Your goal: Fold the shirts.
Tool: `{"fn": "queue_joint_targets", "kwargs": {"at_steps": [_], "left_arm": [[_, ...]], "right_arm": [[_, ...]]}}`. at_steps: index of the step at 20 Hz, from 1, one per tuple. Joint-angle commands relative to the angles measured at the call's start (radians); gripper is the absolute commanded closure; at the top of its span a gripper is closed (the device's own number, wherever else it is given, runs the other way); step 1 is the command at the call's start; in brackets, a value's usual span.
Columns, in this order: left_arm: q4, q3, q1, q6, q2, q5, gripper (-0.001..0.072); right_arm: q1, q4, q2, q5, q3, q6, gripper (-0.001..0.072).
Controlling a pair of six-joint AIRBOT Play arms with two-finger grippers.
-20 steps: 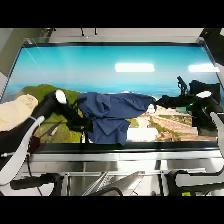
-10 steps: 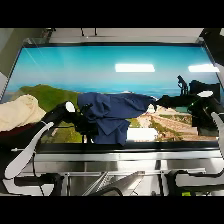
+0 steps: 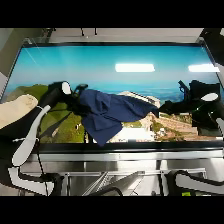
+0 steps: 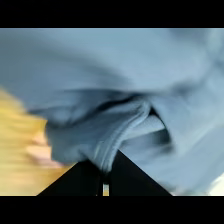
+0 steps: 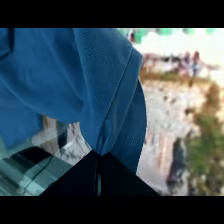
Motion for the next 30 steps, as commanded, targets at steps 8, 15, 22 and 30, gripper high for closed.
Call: {"fn": "queue_joint_targets", "kwargs": {"at_steps": [8,15,22,30], "left_arm": [[0.102,0.489,0.19,0.063,-0.166,-0.132,0.0651],[0.068,0.443,0.226,-0.046,-0.177,-0.225,0.0015],[0.043,0.187,0.238,-0.001,-0.177,-0.145,0.0015],[-0.084,0.171,0.235,0.1,-0.18,-0.063,0.068]], "right_arm": [[0.244,0.019,0.616,-0.077,-0.497,0.475,0.0697],[0.238,0.021,0.584,-0.152,-0.497,0.435,0.0696],[0.238,0.021,0.537,-0.165,-0.497,0.378,0.0695],[0.238,0.053,0.537,-0.227,-0.497,0.36,0.0695]]}}
